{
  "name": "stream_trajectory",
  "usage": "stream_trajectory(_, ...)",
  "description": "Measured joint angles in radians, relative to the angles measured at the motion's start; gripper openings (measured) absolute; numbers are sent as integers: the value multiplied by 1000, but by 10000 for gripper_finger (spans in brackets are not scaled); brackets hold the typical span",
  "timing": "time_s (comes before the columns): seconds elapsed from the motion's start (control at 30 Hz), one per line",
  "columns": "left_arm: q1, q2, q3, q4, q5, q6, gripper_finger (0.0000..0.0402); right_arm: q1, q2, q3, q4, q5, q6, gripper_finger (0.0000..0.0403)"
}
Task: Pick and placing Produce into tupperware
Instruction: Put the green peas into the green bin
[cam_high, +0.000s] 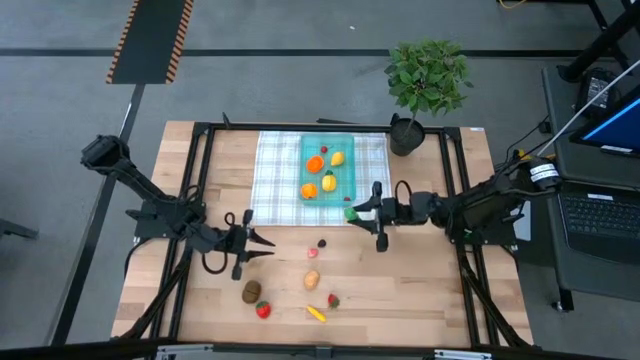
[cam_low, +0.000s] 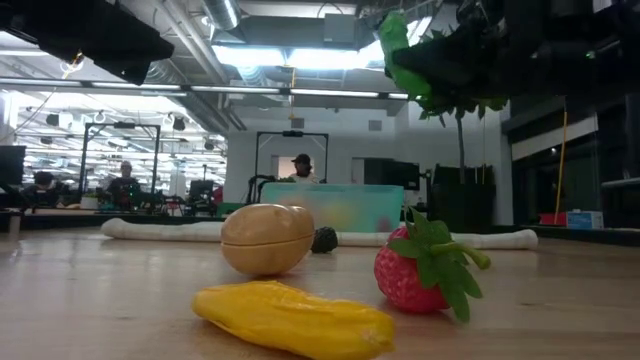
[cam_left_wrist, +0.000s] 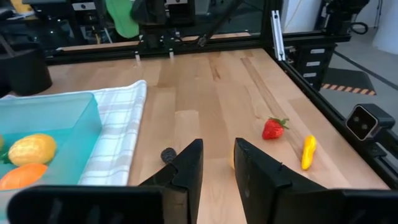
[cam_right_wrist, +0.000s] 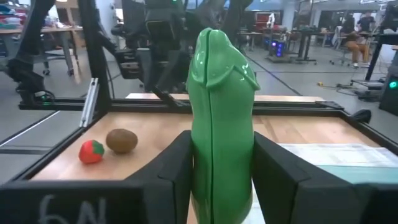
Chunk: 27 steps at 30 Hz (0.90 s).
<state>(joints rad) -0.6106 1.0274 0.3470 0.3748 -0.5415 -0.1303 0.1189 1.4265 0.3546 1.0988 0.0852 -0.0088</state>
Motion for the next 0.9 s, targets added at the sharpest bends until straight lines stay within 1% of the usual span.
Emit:
stream_trajectory(0.13,22,0,0,0,0,0,73,-44,0,0,-10,-2,-12,134)
stream_trajectory(0.43,107,0,0,0,0,7,52,-118,0,0,-10,8,5,134)
stream_trajectory(0.53,137,0,0,0,0,10,45,-132,0,0,-18,62,9,134)
stream_trajectory(0.77,205,0,0,0,-1,34,31,-171,0,0,-54,227,26,136)
stream_trajectory(0.9,242,0,0,0,0,35,23,-200,0,0,-63,261,26,134)
